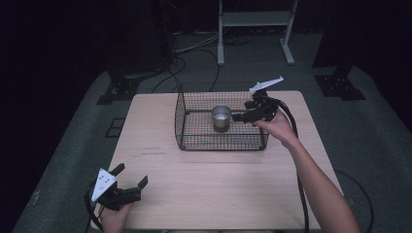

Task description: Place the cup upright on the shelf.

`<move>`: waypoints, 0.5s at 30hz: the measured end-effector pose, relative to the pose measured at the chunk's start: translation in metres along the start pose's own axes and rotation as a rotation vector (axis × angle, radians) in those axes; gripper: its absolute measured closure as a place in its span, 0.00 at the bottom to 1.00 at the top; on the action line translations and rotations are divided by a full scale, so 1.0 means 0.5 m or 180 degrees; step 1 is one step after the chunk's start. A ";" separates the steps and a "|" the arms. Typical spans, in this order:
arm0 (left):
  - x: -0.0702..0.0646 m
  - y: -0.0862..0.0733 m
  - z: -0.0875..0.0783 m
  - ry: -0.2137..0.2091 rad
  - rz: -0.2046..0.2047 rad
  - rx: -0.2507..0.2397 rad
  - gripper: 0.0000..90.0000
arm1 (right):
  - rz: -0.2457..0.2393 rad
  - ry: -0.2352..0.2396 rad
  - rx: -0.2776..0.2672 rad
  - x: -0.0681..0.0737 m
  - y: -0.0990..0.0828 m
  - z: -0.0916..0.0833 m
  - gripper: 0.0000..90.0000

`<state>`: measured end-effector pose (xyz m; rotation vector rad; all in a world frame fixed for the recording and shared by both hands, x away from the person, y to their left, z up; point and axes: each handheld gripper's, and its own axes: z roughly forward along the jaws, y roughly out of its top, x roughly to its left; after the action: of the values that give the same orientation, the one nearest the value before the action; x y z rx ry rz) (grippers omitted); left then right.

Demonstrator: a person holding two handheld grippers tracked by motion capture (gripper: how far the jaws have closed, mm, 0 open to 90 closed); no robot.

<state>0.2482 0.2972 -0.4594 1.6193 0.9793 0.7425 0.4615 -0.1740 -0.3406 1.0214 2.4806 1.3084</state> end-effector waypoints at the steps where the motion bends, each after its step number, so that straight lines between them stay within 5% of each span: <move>1: -0.001 0.000 0.000 0.0001 -0.0003 -0.0001 0.00 | 0.0000 0.0005 0.0000 0.001 -0.002 -0.002 0.14; 15: -0.003 0.001 0.002 -0.0010 0.0017 0.0010 0.00 | -0.0068 0.0070 -0.0030 0.017 -0.040 -0.043 0.14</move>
<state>0.2485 0.2952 -0.4593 1.6260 0.9747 0.7421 0.4361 -0.1907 -0.3417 0.9811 2.4916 1.3309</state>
